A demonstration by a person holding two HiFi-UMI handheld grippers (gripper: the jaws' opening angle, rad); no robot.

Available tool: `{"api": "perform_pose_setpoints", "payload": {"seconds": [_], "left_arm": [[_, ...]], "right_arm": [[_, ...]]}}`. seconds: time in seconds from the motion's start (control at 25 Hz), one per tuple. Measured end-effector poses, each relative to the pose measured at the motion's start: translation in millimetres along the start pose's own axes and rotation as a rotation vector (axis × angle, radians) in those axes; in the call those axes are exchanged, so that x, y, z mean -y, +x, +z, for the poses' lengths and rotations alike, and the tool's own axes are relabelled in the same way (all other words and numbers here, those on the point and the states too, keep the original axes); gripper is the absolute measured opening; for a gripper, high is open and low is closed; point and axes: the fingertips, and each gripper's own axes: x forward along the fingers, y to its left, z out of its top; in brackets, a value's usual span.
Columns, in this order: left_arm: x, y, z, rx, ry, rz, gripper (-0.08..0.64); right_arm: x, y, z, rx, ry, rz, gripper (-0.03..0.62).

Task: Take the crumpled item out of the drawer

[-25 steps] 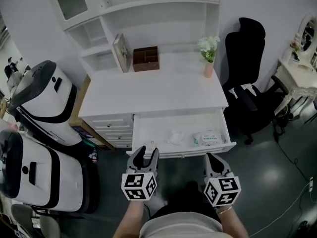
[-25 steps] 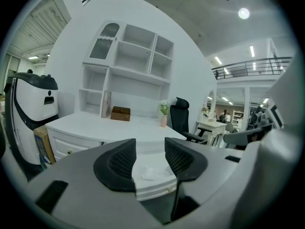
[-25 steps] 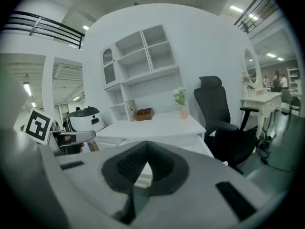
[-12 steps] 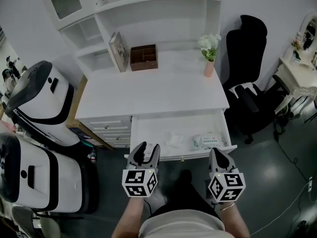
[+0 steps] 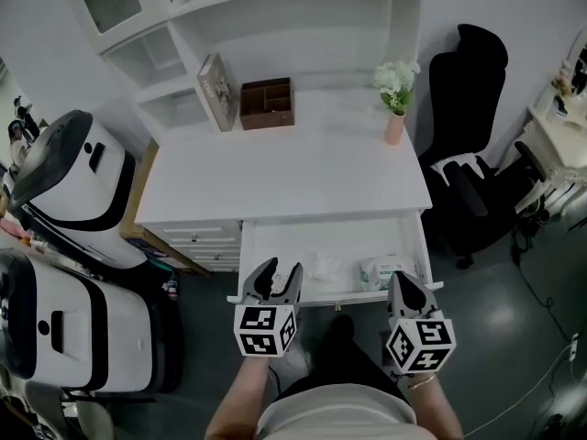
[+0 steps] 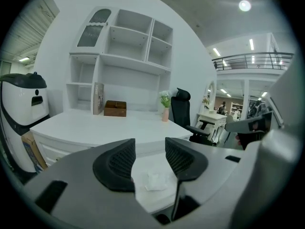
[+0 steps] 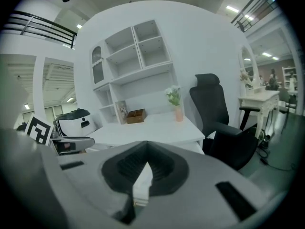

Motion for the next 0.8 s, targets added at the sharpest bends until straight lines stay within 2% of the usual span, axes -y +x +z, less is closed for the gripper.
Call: {"api": "perform_pose_setpoints", "payload": {"seconds": [0.4, 0.8], "left_arm": [[-3.8, 64.2, -25.7, -0.157, 0.020, -0.012, 0.175], [6.9, 118.8, -77.7, -0.404, 0.070, -0.083, 0.189]], "right_arm": [[22.3, 38.8, 9.2, -0.028, 0.022, -0.002, 0.002], [48.5, 62.9, 11.5, -0.059, 0.055, -0.023, 0.002]]}}
